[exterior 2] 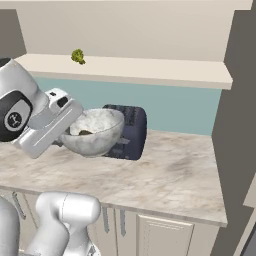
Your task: Pick the kiwi from the cabinet and place it in the bowl. Then pick the bowl and place it in the sink. Then turn on the sink facuet.
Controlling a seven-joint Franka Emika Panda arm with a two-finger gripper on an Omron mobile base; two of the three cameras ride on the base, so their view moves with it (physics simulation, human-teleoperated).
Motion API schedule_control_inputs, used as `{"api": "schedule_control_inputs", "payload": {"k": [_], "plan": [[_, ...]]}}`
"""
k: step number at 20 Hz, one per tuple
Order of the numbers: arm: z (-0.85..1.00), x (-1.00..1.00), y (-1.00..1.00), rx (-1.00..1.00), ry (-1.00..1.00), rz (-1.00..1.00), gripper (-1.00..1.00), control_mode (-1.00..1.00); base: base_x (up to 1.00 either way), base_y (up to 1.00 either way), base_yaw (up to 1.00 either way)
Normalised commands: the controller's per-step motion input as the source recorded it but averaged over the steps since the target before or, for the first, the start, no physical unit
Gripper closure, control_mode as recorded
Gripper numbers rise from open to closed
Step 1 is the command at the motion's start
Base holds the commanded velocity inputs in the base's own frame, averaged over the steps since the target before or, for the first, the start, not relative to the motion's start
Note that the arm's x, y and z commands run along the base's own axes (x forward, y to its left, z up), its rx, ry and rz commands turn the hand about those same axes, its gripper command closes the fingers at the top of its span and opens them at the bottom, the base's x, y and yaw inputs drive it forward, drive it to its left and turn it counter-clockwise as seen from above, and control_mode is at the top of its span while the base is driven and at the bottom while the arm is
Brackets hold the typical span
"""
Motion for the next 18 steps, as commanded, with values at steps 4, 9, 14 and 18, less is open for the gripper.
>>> {"api": "schedule_control_inputs", "payload": {"k": [4,9,14,18], "plan": [[0.16,-0.87,0.00,0.06,-0.01,0.36,1.00,-1.00,0.00,0.00,0.00],[0.17,-0.59,0.01,0.02,-0.02,0.13,1.00,-1.00,0.00,0.00,0.00],[0.04,-0.10,0.00,0.00,0.00,0.02,1.00,-1.00,0.00,0.00,0.00],[0.00,0.00,0.00,0.00,0.00,0.00,1.00,-1.00,0.00,0.00,0.00]]}}
